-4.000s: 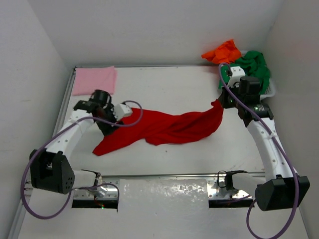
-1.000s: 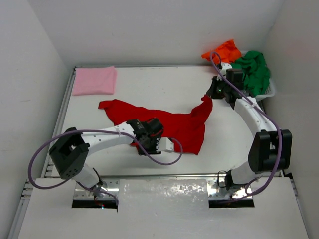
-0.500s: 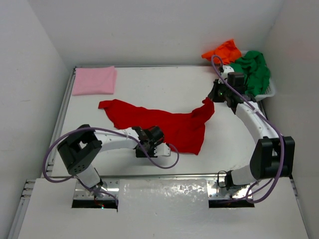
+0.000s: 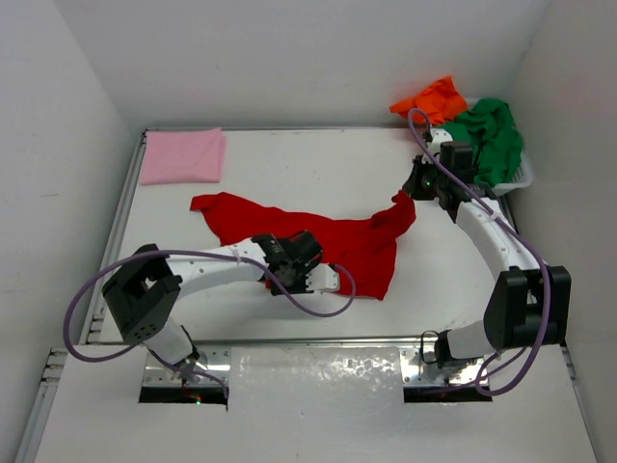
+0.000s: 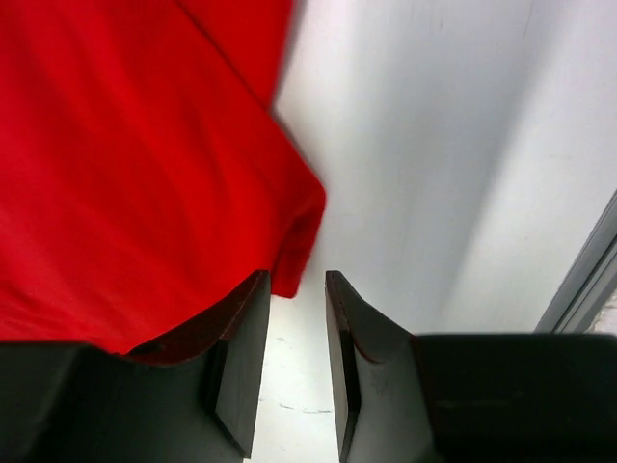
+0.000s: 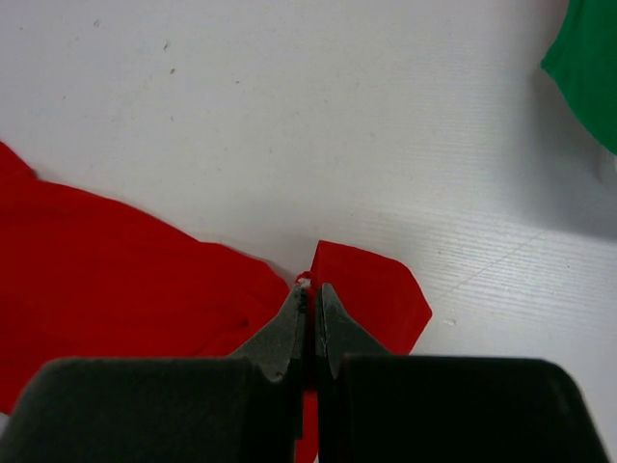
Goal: Fold and stack the t-shirts
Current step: Flatten out the tshirt
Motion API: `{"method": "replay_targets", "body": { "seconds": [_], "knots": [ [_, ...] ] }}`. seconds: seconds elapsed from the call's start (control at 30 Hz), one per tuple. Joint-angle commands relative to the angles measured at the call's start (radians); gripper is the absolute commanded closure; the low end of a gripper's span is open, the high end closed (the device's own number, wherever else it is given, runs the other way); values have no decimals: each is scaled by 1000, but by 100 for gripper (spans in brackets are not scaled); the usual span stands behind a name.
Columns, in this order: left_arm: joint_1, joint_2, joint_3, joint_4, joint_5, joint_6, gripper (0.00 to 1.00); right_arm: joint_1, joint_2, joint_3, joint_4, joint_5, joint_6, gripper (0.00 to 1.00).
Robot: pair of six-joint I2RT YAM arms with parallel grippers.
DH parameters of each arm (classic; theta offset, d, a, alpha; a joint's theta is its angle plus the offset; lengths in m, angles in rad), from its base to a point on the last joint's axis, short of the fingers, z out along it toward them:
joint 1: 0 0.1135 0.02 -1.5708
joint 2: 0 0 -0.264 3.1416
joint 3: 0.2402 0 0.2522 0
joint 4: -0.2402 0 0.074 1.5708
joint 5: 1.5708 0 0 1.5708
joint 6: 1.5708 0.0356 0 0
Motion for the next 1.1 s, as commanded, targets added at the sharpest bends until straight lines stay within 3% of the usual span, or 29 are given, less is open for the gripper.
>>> {"method": "replay_targets", "body": {
  "seconds": [0.0,0.27,0.57,1.07],
  "knots": [
    [-14,-43,36,-41,43,-2,72,0,-21,12,21,15,-15,100],
    [-14,11,-64,16,-2,21,70,-1,-17,25,6,31,-32,100],
    [-14,92,-52,132,-206,-41,67,-1,-8,28,4,15,-29,100],
    [-14,58,-65,151,-206,-13,67,-1,9,25,0,5,-33,100]
  ]
}}
